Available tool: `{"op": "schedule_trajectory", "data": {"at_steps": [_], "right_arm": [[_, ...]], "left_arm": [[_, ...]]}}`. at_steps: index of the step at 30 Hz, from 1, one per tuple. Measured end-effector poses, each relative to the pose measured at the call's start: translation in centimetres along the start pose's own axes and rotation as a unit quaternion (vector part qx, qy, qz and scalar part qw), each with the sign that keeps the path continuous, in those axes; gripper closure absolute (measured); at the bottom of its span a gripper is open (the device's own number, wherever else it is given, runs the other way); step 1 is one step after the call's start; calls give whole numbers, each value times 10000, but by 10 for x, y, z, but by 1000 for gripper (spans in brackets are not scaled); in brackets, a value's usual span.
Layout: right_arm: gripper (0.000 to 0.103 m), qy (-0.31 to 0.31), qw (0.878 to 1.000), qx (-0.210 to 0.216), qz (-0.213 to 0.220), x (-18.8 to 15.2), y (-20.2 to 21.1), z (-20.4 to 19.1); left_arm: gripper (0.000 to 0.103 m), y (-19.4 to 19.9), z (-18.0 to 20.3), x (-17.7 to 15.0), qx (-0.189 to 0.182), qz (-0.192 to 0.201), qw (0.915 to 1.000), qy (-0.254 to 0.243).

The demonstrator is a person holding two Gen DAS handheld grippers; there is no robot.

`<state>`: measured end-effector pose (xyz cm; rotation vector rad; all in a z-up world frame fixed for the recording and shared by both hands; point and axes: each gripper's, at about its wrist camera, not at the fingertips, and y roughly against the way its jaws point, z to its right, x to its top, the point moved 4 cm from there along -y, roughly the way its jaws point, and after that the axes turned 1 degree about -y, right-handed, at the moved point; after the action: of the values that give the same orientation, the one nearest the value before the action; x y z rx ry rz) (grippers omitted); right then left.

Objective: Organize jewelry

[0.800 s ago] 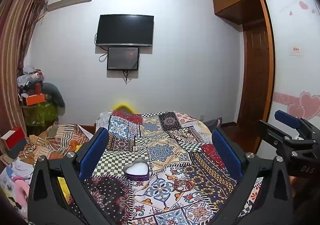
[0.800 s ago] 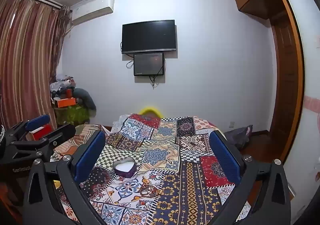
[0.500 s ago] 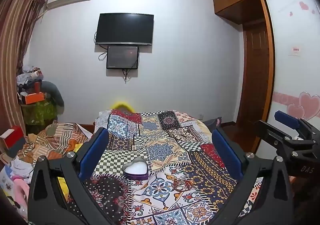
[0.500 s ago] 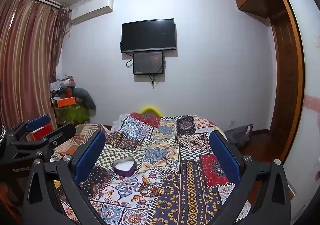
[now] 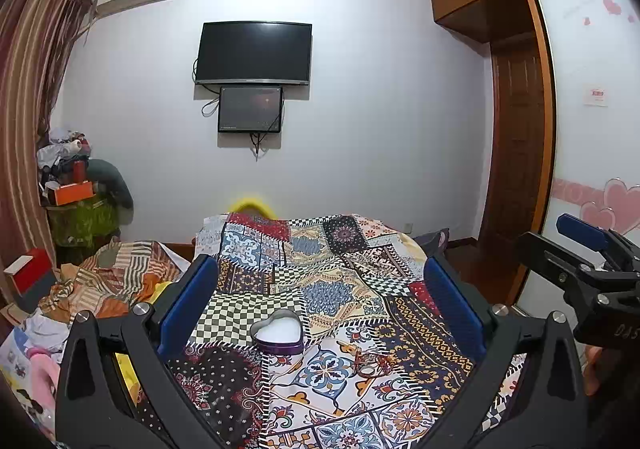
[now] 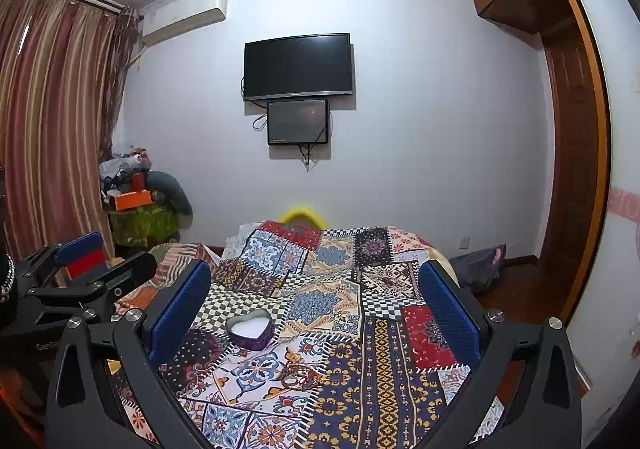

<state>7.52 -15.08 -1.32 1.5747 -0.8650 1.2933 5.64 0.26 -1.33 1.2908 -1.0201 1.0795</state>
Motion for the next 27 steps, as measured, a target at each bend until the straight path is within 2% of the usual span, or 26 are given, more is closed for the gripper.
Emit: {"op": "schedule_trajectory", "data": {"at_steps": [8,27], "right_arm": [[0,1,10000,6,-24,-1,-2,-1],[0,9,10000,15,-50,-2,-1,-3]], "left_arm": [[0,1,-2,-11,11,8,10000,70],[0,2,-5,-9,10,5,10000,91]]}}
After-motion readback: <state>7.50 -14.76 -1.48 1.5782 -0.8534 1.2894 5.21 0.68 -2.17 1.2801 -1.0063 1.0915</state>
